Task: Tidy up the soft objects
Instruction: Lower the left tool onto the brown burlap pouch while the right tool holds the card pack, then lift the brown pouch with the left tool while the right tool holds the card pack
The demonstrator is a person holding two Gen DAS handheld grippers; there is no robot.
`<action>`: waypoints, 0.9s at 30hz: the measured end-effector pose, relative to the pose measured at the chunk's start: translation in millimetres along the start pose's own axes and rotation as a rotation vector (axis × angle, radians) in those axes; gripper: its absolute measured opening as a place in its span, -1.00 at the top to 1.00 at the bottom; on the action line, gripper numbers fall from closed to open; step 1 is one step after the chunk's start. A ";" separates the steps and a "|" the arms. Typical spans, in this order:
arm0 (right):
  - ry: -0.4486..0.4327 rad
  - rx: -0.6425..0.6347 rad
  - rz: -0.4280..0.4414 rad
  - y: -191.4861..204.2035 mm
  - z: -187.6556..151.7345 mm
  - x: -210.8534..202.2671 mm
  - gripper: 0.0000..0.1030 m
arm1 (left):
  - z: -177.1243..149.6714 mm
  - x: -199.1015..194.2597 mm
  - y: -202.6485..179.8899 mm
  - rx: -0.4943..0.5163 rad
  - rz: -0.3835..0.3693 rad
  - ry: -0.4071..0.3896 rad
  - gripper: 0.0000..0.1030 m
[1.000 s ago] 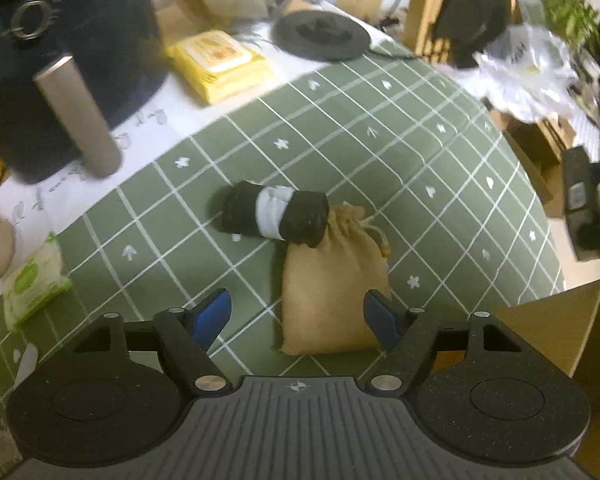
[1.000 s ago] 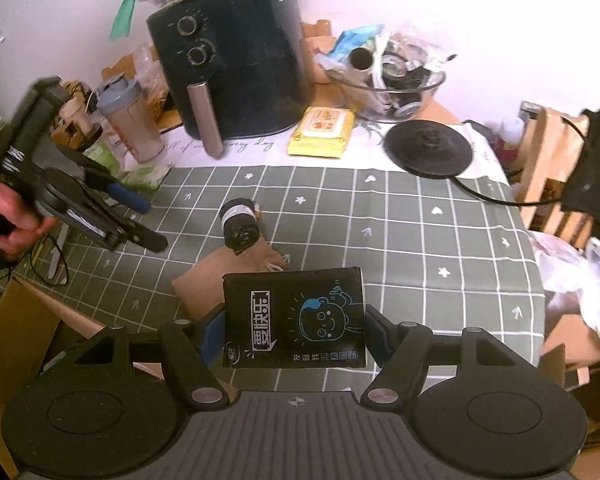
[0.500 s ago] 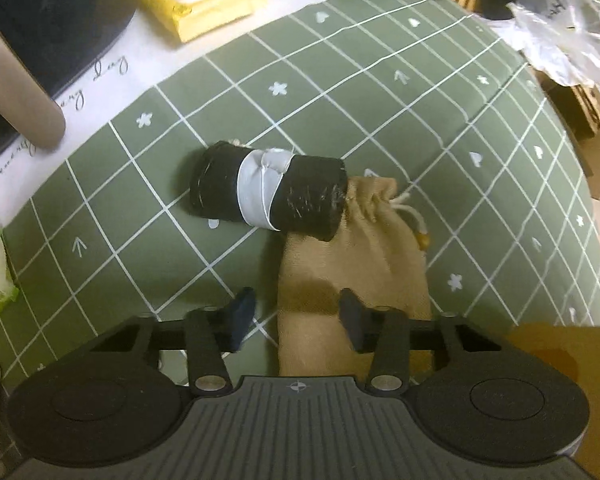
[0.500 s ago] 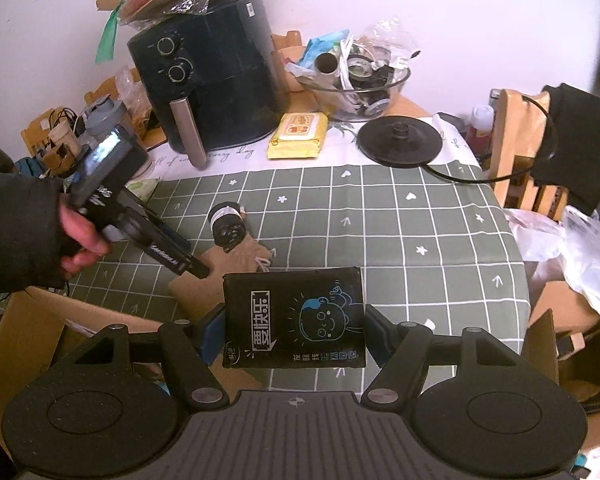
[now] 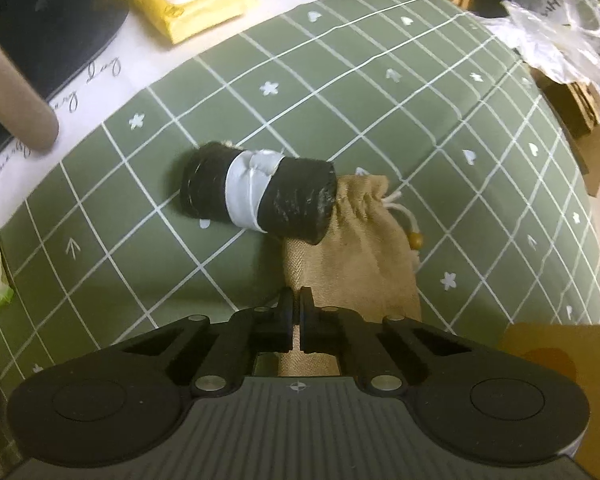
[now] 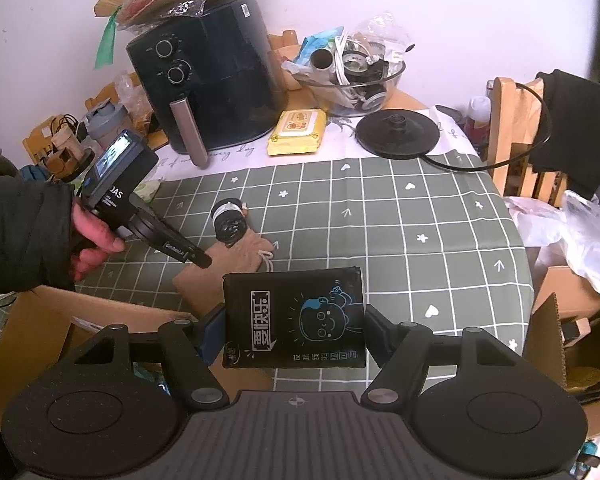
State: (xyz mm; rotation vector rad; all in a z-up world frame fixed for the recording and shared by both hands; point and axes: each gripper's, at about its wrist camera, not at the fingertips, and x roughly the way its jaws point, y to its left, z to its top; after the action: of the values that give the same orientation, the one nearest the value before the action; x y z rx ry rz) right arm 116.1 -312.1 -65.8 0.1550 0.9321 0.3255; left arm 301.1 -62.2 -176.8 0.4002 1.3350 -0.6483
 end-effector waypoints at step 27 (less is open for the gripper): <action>-0.052 -0.067 0.072 11.1 10.7 -22.4 -0.39 | -38.4 -127.9 -15.3 -0.014 0.023 -0.316 0.96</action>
State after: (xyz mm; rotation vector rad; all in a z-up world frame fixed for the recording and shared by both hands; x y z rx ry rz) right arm 110.1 -309.2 -39.5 0.1351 0.8646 0.4164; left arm 249.4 -24.2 -58.7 0.2878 1.0323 -0.6527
